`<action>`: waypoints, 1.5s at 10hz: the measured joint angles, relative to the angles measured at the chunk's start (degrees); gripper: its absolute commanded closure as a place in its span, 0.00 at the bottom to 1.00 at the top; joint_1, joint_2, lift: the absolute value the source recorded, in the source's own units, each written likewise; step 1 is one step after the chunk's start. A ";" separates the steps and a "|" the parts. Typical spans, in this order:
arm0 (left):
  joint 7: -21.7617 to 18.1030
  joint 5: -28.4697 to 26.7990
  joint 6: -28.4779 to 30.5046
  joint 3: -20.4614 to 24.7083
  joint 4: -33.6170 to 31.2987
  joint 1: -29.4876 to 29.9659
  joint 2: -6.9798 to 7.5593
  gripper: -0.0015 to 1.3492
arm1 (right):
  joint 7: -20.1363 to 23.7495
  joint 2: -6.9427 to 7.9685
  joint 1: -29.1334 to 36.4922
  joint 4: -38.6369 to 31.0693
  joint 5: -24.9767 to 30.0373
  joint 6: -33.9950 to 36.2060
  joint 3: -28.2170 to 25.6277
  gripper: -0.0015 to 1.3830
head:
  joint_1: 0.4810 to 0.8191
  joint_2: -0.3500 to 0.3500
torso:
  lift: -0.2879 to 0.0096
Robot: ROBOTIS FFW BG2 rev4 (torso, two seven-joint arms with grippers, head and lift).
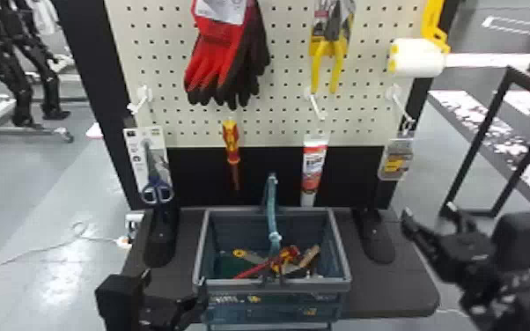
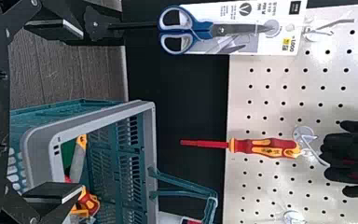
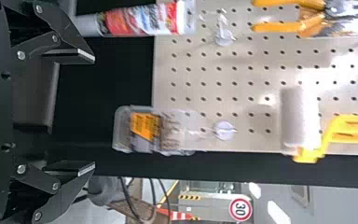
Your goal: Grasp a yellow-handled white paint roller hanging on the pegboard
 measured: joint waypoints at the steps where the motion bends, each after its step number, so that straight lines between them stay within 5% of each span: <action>1: 0.00 0.06 0.20 -0.03 0.02 -0.30 0.39 0.11 | 4.17 0.02 -3.06 -1.16 1.73 3.99 -2.54 0.33 | 0.20 0.50 | 0.63; 5: 0.00 0.43 1.10 -1.42 0.61 -1.48 1.13 0.11 | 16.12 -0.10 -14.50 -4.88 10.44 15.41 -10.97 0.33 | 0.20 0.50 | 0.63; 7: 0.00 0.44 1.56 -1.80 0.60 -1.48 1.10 0.11 | 21.32 -1.80 -20.51 -4.16 11.61 19.80 -13.23 0.33 | 0.20 0.50 | 0.63; 12: 0.00 0.80 2.33 -2.88 1.21 -2.92 1.69 0.11 | 26.86 -15.45 -37.50 7.34 -5.43 27.44 -9.55 0.33 | 0.20 0.50 | 0.63; 15: -0.09 1.01 2.34 -3.27 1.73 -3.52 1.64 0.11 | 29.22 -21.17 -45.31 14.85 -14.69 30.07 -2.18 0.33 | 0.20 0.50 | 0.63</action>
